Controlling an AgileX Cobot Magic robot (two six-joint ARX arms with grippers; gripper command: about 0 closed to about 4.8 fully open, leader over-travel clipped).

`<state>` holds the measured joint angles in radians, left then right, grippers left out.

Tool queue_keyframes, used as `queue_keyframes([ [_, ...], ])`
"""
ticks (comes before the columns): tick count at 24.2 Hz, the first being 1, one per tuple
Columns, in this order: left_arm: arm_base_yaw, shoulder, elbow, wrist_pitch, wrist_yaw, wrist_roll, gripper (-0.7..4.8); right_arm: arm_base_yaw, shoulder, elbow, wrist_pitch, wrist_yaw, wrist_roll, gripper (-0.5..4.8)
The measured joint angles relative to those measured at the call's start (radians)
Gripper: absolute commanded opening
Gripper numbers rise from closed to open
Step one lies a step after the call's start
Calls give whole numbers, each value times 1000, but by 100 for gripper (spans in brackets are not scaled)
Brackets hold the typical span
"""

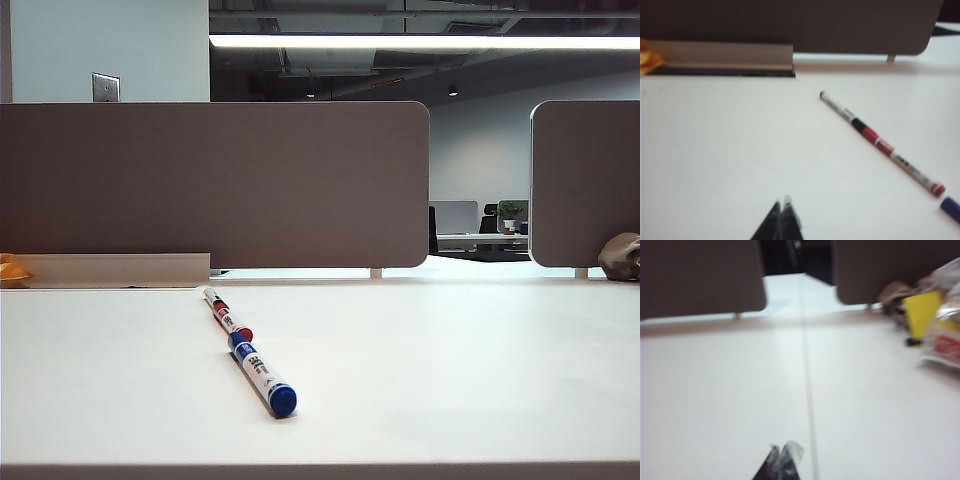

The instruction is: Pick up the markers one by one and line them up horizontally in a straight line on the table.

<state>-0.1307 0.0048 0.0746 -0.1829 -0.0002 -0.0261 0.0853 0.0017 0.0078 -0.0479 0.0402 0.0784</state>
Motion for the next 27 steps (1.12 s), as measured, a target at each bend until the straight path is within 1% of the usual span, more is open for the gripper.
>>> queue_keyframes([
  [3,0,0,0,-61,0,0,-4,0,0,0,-56,-123,0,-1],
  [4,0,0,0,-66,0,0,-4,0,0,0,-80,-141,0,-1],
  [6,0,0,0,-66,0,0,-4,0,0,0,-128,-146,0,-1],
  [10,0,0,0,-67,0,0,-4,-1,0,0,-130,-146,0,-1],
  [16,0,0,0,-188,0,0,-4,-2,0,0,-130,-146,0,-1],
  [22,0,0,0,-234,0,0,-4,-2,0,0,-130,-146,0,-1],
  [27,0,0,0,-235,0,0,-4,-2,0,0,-130,-146,0,-1],
])
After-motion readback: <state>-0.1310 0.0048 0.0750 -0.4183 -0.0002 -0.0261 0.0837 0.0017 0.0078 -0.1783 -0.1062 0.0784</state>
